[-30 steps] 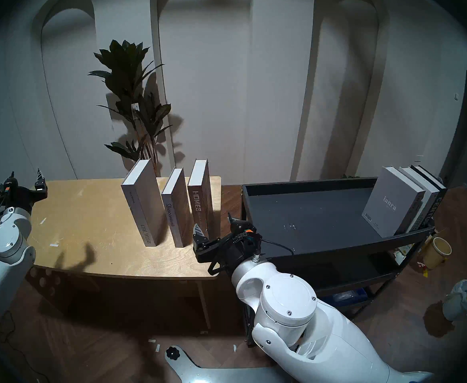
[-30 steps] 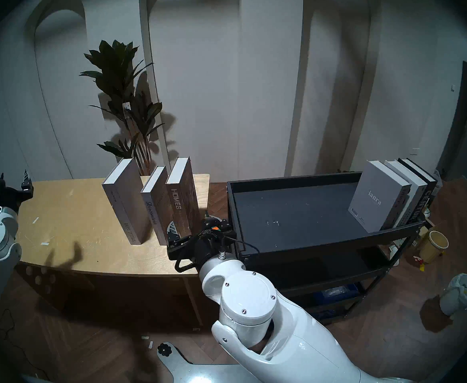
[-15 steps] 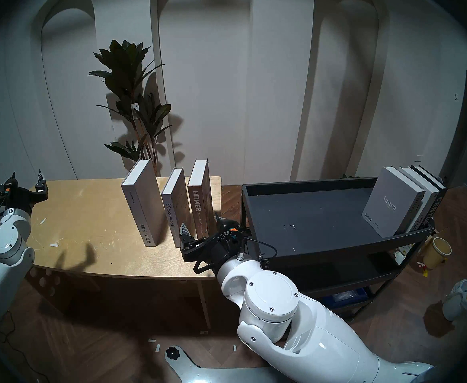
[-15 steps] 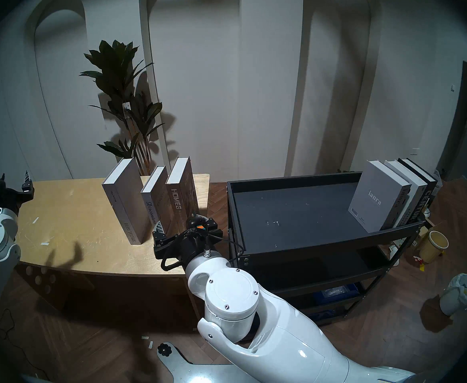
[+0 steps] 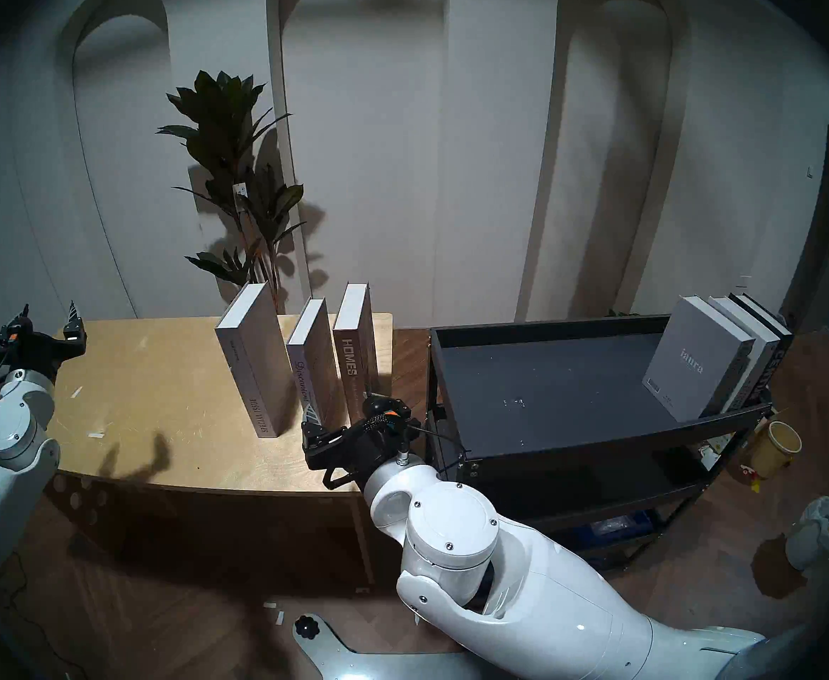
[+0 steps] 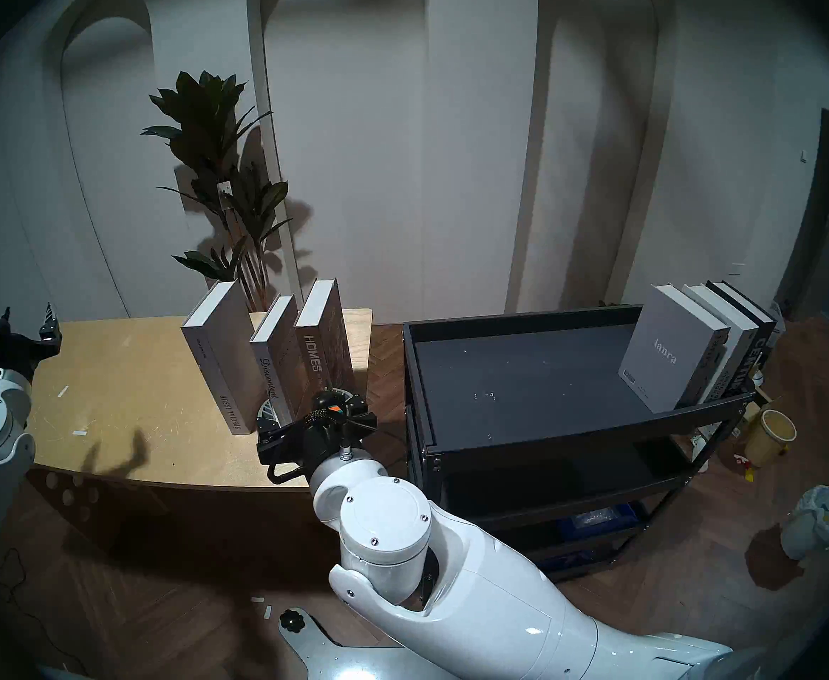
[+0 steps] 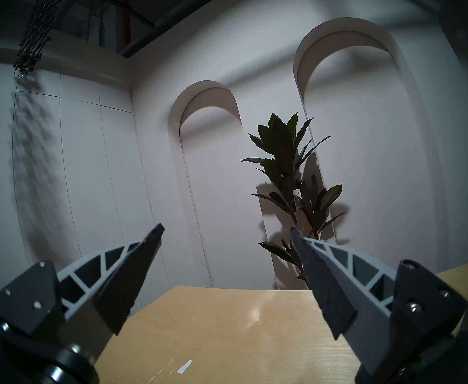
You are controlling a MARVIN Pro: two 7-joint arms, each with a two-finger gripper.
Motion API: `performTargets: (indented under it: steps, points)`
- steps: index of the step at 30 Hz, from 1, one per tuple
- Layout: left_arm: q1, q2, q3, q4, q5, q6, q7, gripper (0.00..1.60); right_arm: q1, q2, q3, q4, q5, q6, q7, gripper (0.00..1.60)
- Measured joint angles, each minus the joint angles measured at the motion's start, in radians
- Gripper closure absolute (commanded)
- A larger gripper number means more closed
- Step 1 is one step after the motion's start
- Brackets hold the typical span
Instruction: Move the books from the display table onto the shelf, standing them upright with spines facing out and tallest at one end
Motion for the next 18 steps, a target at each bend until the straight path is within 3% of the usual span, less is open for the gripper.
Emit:
performTargets:
  steps: [18]
  points:
    - [0.000,-0.007,-0.018,0.004,0.001,-0.006,-0.034,0.00,0.108,-0.087,-0.083,0.153,0.065,-0.071,-0.088,0.00]
